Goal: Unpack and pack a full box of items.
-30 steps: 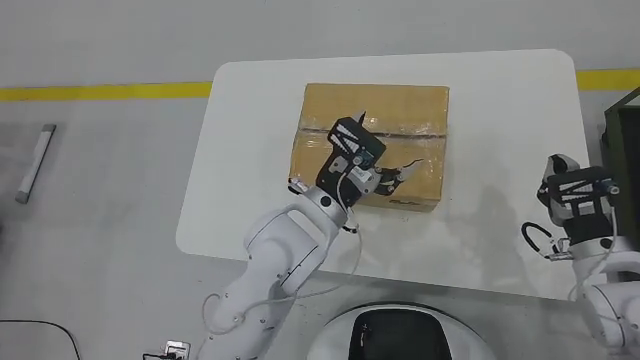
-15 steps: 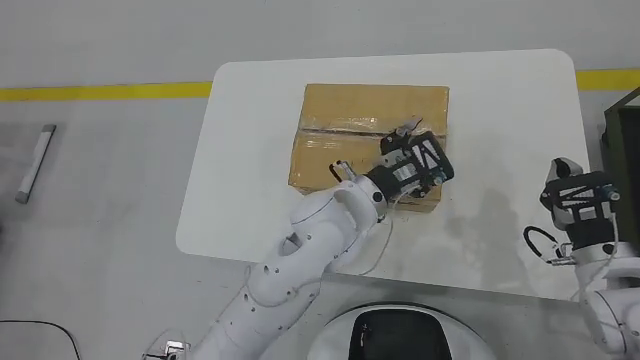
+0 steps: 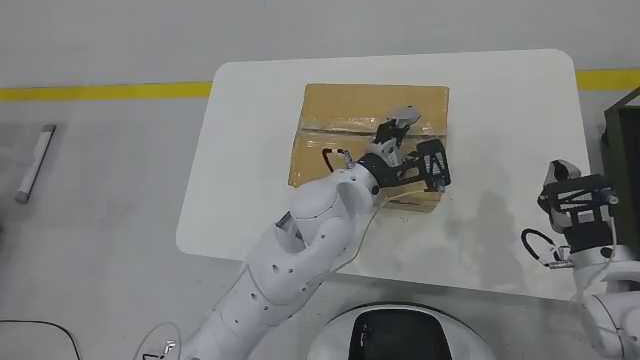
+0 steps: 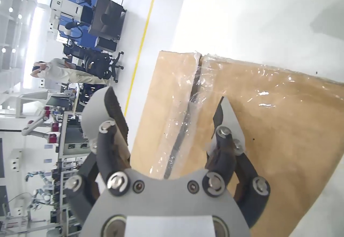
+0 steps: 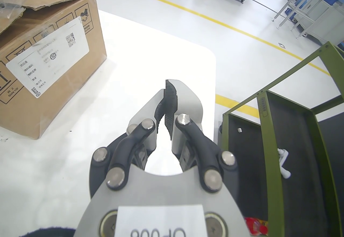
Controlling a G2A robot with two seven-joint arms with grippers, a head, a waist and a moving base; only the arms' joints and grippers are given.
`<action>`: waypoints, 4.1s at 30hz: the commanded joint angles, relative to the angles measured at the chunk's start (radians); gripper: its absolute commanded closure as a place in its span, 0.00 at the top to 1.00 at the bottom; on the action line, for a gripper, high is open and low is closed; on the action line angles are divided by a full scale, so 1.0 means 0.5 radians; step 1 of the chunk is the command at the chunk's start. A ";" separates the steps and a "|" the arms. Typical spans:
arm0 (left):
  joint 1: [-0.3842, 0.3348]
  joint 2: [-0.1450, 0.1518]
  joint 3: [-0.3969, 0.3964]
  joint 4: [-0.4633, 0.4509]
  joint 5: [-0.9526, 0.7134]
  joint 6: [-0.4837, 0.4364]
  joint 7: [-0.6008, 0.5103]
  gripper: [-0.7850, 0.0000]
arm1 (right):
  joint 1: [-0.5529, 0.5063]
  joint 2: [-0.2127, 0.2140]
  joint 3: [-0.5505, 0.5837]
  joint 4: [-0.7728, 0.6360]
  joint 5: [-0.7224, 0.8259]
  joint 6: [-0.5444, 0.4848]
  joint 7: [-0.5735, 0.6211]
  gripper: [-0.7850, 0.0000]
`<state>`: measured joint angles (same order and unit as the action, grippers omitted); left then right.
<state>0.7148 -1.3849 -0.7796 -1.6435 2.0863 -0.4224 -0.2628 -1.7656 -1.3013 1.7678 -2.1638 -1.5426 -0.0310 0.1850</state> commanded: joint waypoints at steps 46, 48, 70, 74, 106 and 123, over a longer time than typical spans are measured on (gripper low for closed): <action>0.477 0.163 -1.157 -0.211 0.570 0.041 -0.122 0.00 | 0.005 -0.008 -0.072 -0.003 -0.049 -0.003 0.028 0.00; 0.526 0.169 -1.208 -0.234 0.552 0.021 -0.170 0.00 | 0.012 -0.008 -0.077 0.002 -0.054 -0.008 0.031 0.00; 0.629 0.246 -1.593 -0.212 0.763 -0.047 -0.131 0.93 | -0.033 -0.007 -0.044 -0.013 -0.058 -0.017 0.040 0.00; 0.652 0.224 -1.569 -0.264 0.472 -0.019 -0.168 1.00 | -0.032 -0.008 -0.043 -0.013 -0.054 -0.016 0.037 0.00; 0.311 0.095 -0.799 -0.081 -0.029 0.018 -0.357 1.00 | -0.056 -0.010 0.004 -0.013 -0.031 0.009 0.009 0.00; 0.457 0.087 -1.028 -0.145 -0.467 0.237 -0.445 1.00 | -0.056 -0.013 -0.021 -0.022 -0.047 0.009 0.021 0.00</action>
<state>0.9351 -1.3350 -1.2871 -1.7164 1.9867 -0.3360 -0.4696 -1.7935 -1.3074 1.7579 -2.1744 -1.5661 -0.0272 0.1947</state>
